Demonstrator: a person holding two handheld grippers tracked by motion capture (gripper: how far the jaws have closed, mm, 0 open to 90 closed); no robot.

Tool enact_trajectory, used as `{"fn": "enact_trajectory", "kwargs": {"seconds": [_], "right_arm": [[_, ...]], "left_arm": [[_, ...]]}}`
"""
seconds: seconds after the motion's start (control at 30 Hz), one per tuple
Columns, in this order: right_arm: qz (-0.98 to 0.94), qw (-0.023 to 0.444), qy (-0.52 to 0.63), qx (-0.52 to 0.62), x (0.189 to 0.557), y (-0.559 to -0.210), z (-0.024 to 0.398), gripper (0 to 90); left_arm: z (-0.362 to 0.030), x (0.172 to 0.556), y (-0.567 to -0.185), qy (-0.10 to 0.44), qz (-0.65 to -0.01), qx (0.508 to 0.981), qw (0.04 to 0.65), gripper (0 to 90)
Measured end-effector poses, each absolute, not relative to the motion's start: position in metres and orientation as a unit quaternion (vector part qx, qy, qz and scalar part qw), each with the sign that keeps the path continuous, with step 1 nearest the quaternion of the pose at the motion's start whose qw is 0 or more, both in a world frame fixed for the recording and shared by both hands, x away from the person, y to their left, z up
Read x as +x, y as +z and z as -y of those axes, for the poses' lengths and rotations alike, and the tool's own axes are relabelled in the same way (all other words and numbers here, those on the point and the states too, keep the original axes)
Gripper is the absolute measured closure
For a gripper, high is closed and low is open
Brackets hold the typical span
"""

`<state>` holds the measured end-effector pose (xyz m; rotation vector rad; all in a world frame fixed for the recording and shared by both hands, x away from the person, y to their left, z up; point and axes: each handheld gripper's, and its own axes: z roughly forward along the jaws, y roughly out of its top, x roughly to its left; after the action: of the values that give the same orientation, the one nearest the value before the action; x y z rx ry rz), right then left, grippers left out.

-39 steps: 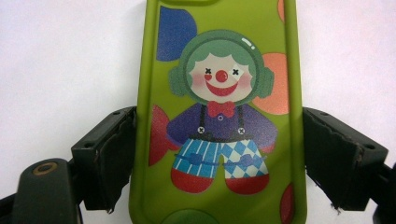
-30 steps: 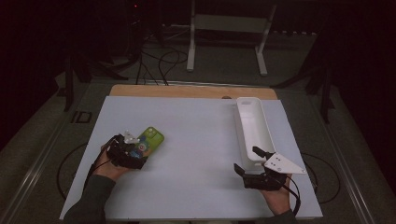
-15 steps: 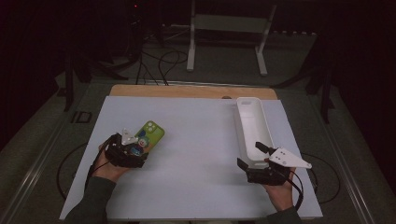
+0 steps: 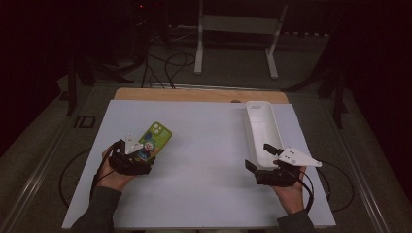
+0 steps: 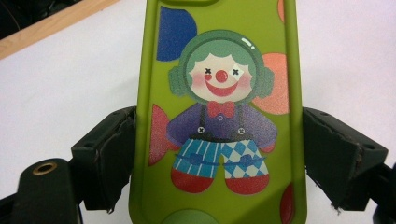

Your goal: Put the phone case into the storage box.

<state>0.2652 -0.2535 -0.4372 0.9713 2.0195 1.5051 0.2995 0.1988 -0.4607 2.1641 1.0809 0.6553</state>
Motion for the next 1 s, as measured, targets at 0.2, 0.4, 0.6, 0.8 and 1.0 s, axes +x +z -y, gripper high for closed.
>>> {"fn": "enact_trajectory", "kwargs": {"seconds": [0.2, 0.4, 0.6, 0.8, 1.0], "right_arm": [[-0.729, 0.218, 0.545, 0.352, 0.269, -0.434, 0.252, 8.3], [-0.731, 0.213, 0.546, 0.349, 0.275, -0.427, 0.25, 8.3], [-0.734, 0.207, 0.547, 0.346, 0.279, -0.423, 0.246, 8.3], [-0.737, 0.199, 0.546, 0.345, 0.283, -0.42, 0.243, 8.3], [-0.741, 0.19, 0.544, 0.345, 0.287, -0.418, 0.241, 8.4]], "left_arm": [[-0.198, 0.294, -0.456, 0.262, -0.404, 0.813, 0.327, 16.5], [-0.196, 0.291, -0.454, 0.271, -0.399, 0.809, 0.337, 16.5], [-0.194, 0.288, -0.451, 0.282, -0.395, 0.802, 0.348, 16.5], [-0.191, 0.284, -0.45, 0.295, -0.386, 0.798, 0.356, 16.5], [-0.189, 0.282, -0.447, 0.304, -0.38, 0.792, 0.368, 16.5]]}}
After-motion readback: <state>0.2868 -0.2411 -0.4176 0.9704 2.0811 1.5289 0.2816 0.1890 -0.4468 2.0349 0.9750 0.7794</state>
